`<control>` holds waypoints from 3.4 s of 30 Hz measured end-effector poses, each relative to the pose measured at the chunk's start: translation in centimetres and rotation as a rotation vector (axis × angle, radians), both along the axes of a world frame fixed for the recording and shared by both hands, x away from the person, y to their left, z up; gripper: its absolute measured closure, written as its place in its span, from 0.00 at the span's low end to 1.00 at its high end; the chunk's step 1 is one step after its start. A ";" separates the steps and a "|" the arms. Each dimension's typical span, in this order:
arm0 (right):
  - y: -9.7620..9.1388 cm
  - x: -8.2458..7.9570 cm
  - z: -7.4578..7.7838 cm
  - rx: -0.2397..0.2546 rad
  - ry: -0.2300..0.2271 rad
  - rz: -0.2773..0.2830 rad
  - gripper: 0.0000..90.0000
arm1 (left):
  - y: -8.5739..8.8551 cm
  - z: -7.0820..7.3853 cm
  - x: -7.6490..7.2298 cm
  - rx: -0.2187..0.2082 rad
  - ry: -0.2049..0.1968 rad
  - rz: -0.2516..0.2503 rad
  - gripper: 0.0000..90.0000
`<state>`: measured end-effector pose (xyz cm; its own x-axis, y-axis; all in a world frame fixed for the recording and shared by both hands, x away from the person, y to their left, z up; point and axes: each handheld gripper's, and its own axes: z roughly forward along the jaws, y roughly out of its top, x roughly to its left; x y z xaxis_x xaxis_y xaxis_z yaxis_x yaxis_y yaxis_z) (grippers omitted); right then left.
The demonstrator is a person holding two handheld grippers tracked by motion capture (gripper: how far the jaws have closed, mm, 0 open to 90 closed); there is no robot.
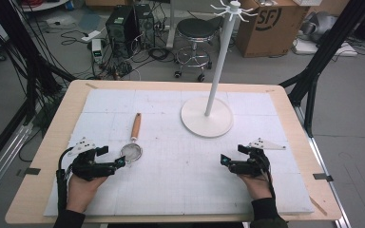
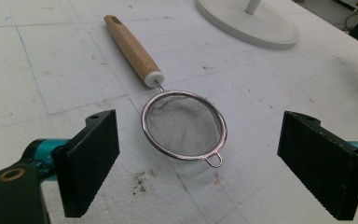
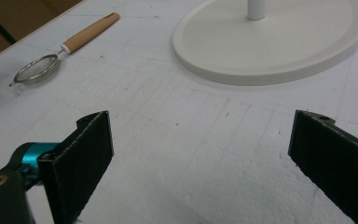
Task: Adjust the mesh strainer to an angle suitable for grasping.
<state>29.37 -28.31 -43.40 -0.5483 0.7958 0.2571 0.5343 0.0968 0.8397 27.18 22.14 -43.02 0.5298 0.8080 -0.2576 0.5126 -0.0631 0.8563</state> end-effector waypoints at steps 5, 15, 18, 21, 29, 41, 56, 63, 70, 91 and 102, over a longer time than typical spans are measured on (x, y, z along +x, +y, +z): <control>-0.1 -0.2 0.1 0.010 -0.012 -0.006 0.06 | 0.0 0.1 -0.1 -0.004 -0.010 0.004 0.15; 0.1 -0.1 0.0 0.015 0.002 0.003 0.06 | 0.6 0.0 1.1 -0.027 0.024 0.022 0.37; 0.2 -0.1 0.0 0.018 0.002 0.011 0.06 | 0.7 0.1 1.1 -0.045 0.033 0.010 0.42; 0.2 -0.1 0.0 0.017 0.002 0.012 0.06 | 0.8 0.2 1.3 -0.060 0.034 0.005 0.47; 0.6 0.0 -0.1 0.010 0.009 0.033 0.06 | 1.1 0.8 2.3 -0.059 0.066 0.014 0.70; 0.7 0.0 -0.2 0.013 0.007 0.047 0.06 | 0.8 0.6 4.2 -0.090 0.093 0.018 0.96; 0.6 0.0 -0.1 0.018 0.000 0.051 0.06 | -1.2 1.8 6.5 -0.054 0.131 0.041 1.00; 0.4 0.0 0.0 0.033 -0.002 0.049 0.06 | -1.7 2.4 8.0 -0.072 0.152 0.034 1.00; 0.1 0.1 0.2 0.059 -0.013 0.047 0.06 | -1.0 1.9 9.1 -0.123 0.220 0.068 1.00; -0.2 -0.3 0.7 0.080 -0.052 0.034 0.06 | -1.1 -2.0 10.2 -0.132 0.396 0.120 1.00; -0.2 -0.3 0.7 0.074 -0.054 0.031 0.06 | -1.5 -2.3 10.1 -0.111 0.426 0.106 1.00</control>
<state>29.11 -28.53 -42.69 -0.5873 0.7580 0.2837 0.4855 0.0495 0.8728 37.29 20.60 -45.30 0.2735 0.8072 -0.5232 0.8197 0.0889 0.5658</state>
